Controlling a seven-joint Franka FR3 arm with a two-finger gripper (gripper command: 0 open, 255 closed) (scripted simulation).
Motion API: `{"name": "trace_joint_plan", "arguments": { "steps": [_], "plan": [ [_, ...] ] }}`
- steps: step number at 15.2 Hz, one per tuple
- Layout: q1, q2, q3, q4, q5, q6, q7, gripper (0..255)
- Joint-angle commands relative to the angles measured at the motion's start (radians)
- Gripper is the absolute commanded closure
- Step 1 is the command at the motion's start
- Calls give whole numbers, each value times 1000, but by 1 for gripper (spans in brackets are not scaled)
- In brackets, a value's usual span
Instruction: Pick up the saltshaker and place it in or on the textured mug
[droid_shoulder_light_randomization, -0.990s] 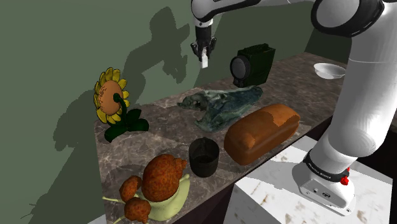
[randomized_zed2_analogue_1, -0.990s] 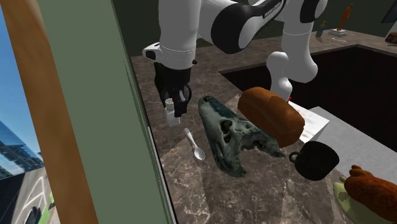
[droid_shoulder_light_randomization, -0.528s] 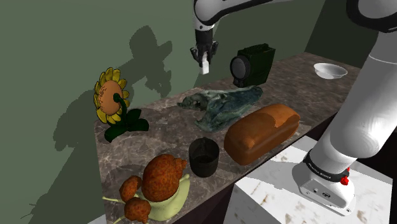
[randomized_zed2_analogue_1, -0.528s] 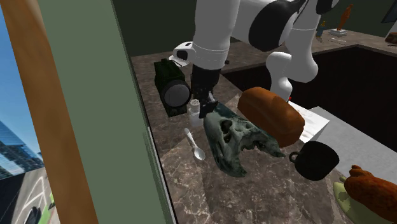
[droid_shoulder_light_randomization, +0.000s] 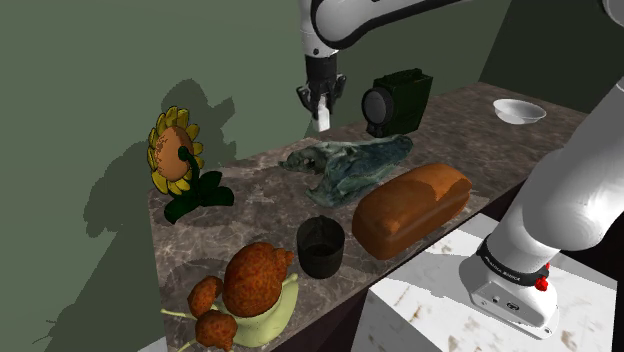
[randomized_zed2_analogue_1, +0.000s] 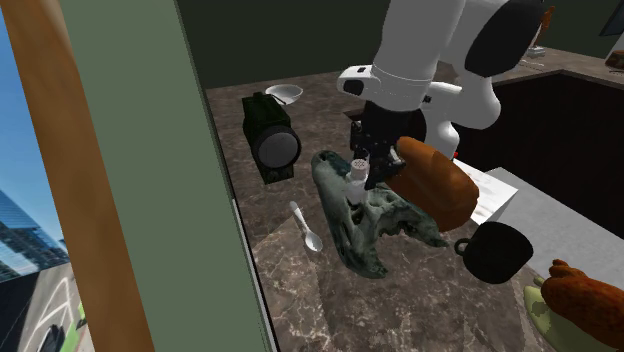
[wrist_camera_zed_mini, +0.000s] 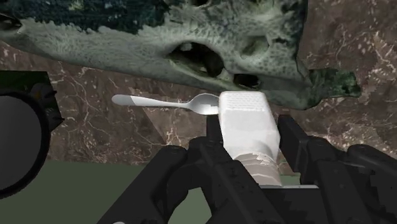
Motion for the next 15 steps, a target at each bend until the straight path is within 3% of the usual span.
{"name": "trace_joint_plan", "arguments": {
  "steps": [1,15],
  "plan": [
    [20,-42,22,-42,9,-5,39,255],
    [163,-240,198,-203,103,-64,311,255]
  ]
}}
